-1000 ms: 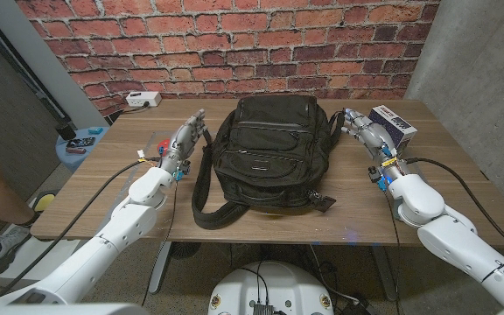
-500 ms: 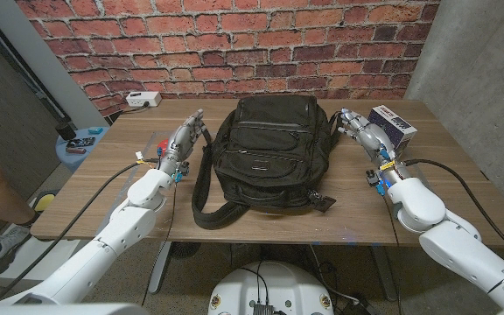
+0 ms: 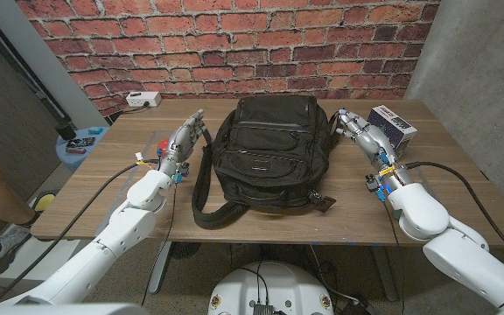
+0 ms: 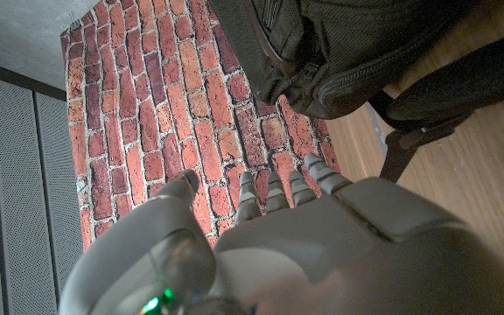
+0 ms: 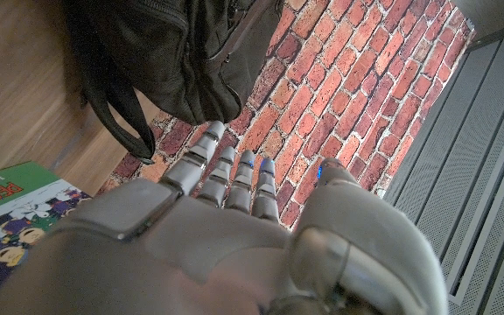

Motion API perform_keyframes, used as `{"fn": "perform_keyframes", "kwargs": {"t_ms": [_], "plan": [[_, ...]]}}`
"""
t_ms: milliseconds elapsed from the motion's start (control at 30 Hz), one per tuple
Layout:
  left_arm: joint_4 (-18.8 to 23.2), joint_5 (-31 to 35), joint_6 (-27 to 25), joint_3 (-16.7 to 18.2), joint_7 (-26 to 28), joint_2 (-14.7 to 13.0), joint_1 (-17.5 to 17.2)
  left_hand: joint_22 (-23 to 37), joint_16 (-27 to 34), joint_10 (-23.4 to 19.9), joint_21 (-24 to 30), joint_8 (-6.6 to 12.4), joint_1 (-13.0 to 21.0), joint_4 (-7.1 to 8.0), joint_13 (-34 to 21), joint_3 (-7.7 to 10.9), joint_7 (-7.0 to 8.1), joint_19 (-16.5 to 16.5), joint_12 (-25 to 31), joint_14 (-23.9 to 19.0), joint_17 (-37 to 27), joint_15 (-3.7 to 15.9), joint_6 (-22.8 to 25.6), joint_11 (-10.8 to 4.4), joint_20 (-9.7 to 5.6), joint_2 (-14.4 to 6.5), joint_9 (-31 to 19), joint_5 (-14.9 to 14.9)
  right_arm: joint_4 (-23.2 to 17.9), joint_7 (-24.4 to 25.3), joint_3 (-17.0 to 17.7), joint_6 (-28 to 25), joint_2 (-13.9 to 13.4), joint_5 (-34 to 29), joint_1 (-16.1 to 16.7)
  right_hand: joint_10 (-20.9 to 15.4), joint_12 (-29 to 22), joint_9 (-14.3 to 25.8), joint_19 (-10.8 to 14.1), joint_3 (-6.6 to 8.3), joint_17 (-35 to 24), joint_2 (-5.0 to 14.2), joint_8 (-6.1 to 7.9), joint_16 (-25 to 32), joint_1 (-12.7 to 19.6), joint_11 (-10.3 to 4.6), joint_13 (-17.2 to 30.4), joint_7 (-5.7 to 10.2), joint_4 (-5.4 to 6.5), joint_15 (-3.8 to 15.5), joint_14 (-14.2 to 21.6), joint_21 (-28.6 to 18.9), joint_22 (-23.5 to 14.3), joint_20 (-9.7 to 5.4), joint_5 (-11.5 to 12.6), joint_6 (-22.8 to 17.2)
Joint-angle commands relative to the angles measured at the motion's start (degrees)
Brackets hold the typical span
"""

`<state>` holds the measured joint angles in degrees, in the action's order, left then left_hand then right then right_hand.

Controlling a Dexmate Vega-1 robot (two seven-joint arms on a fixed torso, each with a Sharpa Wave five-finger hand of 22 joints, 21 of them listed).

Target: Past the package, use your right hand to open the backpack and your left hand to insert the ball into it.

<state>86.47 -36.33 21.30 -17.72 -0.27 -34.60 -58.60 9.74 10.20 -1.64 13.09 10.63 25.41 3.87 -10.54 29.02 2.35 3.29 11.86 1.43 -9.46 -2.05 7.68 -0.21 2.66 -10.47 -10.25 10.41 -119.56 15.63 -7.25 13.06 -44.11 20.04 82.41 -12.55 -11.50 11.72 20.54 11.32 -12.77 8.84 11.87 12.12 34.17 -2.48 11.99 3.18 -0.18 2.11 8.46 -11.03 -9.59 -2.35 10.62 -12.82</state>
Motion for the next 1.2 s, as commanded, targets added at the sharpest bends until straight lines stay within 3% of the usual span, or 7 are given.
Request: {"fn": "perform_keyframes", "kwargs": {"t_ms": [33,700,967,1200], "plan": [[1.95,0.39,0.36,0.82,0.62,-1.13,-1.53,0.3,-0.07,-0.47,-0.09,0.12,0.07,-0.18,-0.08,0.43,0.07,0.5,-0.13,-0.61,-0.16,-0.12,0.45,-0.1,0.02,0.6,-0.23,-0.22,-5.21,4.78,0.56,-5.74,0.15,-11.92,3.37,-0.69,-0.44,0.11,0.93,0.23,0.05,-0.2,0.29,0.36,1.0,0.19,0.16,0.03,-0.7,2.11,0.91,-0.21,-0.15,-2.64,-0.19,-0.63],[3.47,0.31,2.03,2.94,1.61,-2.2,-4.59,0.31,-0.1,-0.55,-0.36,0.09,0.1,-0.7,-0.08,0.85,-0.06,0.68,-0.15,-0.66,-0.13,-0.17,0.49,-0.11,0.06,0.66,-0.24,-0.27,-8.68,6.94,-1.82,-10.72,1.09,-22.56,4.91,-2.13,-0.9,0.09,2.57,0.7,0.35,-0.61,0.67,0.98,2.31,0.55,0.21,-0.36,-2.52,2.65,2.68,-0.61,-0.13,-2.55,-0.15,-1.91],[3.55,0.29,2.4,3.24,1.72,-2.16,-5.19,0.32,-0.11,-0.52,-0.46,0.09,0.08,-0.86,-0.08,0.98,-0.04,0.74,-0.18,-0.66,-0.13,-0.16,0.52,-0.15,0.07,0.68,-0.25,-0.29,-11.18,8.31,-2.95,-15.95,0.42,-28.57,5.37,-2.55,-1.02,0.09,3.04,0.83,0.42,-0.74,0.74,1.19,2.75,0.59,0.26,-0.29,-3.13,2.87,3.31,-0.68,-0.13,-2.57,-0.12,-2.23],[3.97,0.38,2.34,3.67,1.88,-2.59,-5.64,0.32,-0.11,-0.61,-0.55,0.09,0.04,-0.97,-0.08,1.1,-0.12,0.78,-0.17,-0.66,-0.14,-0.18,0.56,-0.06,0.07,0.69,-0.25,-0.31,-13.79,9.04,-3.02,-18.92,-0.01,-32.11,7.06,-3.43,-1.24,0.1,3.94,1.02,0.56,-1.22,0.97,1.39,3.66,0.73,0.33,-0.56,-4.38,2.96,4.1,-0.78,-0.13,-2.26,-0.07,-3.13]]}}
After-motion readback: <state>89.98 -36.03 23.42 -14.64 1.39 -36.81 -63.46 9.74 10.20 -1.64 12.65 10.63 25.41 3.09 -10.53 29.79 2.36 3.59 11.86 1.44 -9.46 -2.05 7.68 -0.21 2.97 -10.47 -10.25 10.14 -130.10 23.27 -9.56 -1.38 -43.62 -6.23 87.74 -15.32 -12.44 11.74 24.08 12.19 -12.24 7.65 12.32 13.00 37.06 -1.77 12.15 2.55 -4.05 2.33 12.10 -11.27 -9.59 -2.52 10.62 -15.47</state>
